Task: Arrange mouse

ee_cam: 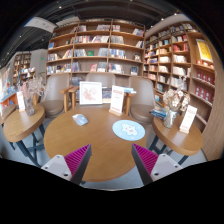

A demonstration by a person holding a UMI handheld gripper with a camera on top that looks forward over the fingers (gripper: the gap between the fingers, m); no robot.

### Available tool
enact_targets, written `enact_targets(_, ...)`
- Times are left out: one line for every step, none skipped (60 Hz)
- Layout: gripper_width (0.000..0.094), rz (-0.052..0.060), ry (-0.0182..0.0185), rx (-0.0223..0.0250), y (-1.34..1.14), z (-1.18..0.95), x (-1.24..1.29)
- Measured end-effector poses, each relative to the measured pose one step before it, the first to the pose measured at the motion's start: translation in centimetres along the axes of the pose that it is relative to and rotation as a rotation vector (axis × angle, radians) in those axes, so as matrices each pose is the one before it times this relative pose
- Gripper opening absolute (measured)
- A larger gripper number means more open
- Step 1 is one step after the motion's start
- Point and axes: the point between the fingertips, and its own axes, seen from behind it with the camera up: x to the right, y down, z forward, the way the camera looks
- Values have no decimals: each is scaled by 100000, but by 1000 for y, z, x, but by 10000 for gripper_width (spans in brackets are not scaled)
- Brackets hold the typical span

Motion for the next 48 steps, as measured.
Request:
enact_targets(852,-321,-7,121,-62,170,-475)
enact_targets(854,-515,-139,45,-54,89,-122)
enact_targets(854,-513,-76,86,-79,152,-169)
enact_targets(854,-418,-56,157,-119,173,-177)
enact_targets(853,-238,-254,168,-62,-12,-295)
enact_targets(854,-275,-187,162,-259,653,-617)
enact_targets(854,-232,-399,85,-151,290,-479)
enact_targets(852,-243,-577,13,-72,130,-349)
enact_targets(852,-105,-609,-110,-79,207,-525)
enact_targets(853,-14,-583,-130,-22,208,-547)
enact_targets(852,42,-580,-101,-50,222,-516)
enact_targets(853,102,-544,-35,-66,224,-514)
enact_targets(856,169,-536,76,-78,195,-482)
enact_targets(855,186,-469,188,-84,195,-493)
enact_targets(855,140,-497,161,-57,177,-486)
enact_targets(856,44,-513,-61,4,197,-502)
enact_targets(853,-3,-485,-261,63,196,-555)
enact_targets(851,-74,-524,-299,62,227,-532)
enact_targets(851,-187,-580,-235,61,228,-543)
enact_targets(852,-211,-685,-136,43,259,-594)
enact_targets(852,-247,-685,-112,31,262,-576)
enact_targets(853,-273,-571,-170,32,300,-536)
enact_targets(853,-250,-433,-191,43,284,-529)
enact_targets(852,-307,-323,-145,29,277,-509)
enact_targets(852,-280,-324,-88,40,309,-514)
enact_targets(852,-232,-295,-130,26,286,-510)
enact_targets(853,-114,-263,-104,30,327,-478)
enact_targets(850,-46,-306,-64,13,388,-434)
enact_targets(851,1,-305,25,-21,326,-439)
enact_targets(850,-36,-389,139,-16,344,-458)
enact_targets(849,12,-481,311,-44,372,-470)
enact_targets(850,76,-535,400,-65,403,-471)
enact_targets(851,107,-481,302,-115,389,-387)
enact_targets(851,101,-361,156,-62,365,-356)
enact_targets(852,1,-234,168,-79,458,-265)
enact_targets(852,14,-193,284,-123,464,-258)
enact_targets(852,71,-178,393,-112,480,-230)
enact_targets(853,143,-125,367,-101,541,-186)
enact_targets(853,169,-23,281,-140,519,-130)
enact_targets(853,185,152,145,-110,538,-91)
enact_targets(852,139,281,18,-94,586,-38)
enact_targets(851,217,353,-24,-79,572,6)
enact_targets(852,354,273,79,-109,572,10)
enact_targets(851,548,139,257,-151,598,-61)
enact_targets(851,555,86,363,-176,608,-44)
enact_targets(850,414,134,252,-130,615,-35)
enact_targets(850,179,238,75,-101,652,-17)
enact_targets(851,64,253,-120,-75,643,7)
